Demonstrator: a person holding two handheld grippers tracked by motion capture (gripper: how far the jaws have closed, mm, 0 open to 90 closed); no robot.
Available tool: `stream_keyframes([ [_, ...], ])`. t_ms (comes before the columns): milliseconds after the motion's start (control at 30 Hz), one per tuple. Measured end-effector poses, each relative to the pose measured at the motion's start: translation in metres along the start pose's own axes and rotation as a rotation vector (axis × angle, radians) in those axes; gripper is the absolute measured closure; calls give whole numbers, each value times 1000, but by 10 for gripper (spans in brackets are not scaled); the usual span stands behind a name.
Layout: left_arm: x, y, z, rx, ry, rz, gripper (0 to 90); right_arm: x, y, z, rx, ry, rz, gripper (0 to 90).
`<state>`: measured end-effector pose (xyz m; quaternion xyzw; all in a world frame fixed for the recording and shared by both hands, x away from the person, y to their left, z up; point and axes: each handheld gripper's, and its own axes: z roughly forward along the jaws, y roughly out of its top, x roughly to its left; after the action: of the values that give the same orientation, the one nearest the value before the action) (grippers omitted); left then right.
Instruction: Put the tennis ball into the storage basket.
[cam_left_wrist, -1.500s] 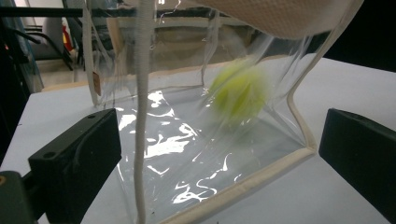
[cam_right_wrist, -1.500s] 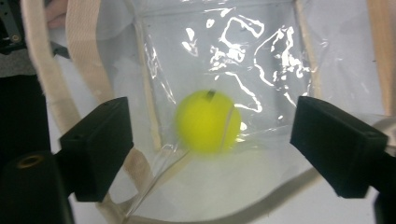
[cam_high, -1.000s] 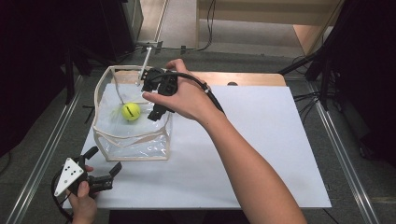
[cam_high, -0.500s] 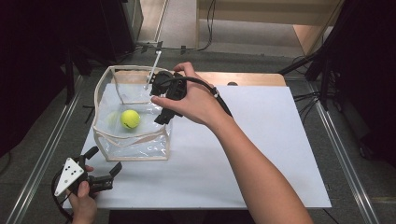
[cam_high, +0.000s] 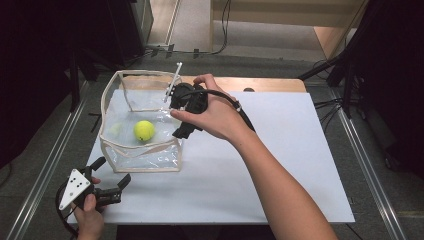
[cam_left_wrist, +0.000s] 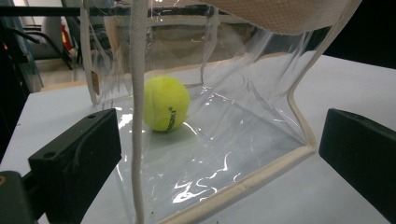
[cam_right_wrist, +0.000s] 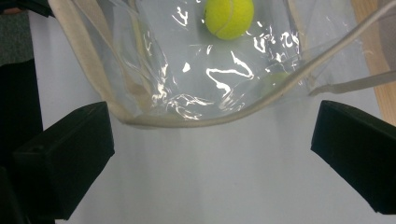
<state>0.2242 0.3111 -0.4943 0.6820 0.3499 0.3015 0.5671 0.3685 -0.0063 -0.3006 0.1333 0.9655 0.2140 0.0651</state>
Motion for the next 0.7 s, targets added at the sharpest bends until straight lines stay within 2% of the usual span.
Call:
stream_keyframes([
  [700, 0, 0, 0, -1, -1, 0, 0, 2, -35, 14, -6, 9, 45, 0],
])
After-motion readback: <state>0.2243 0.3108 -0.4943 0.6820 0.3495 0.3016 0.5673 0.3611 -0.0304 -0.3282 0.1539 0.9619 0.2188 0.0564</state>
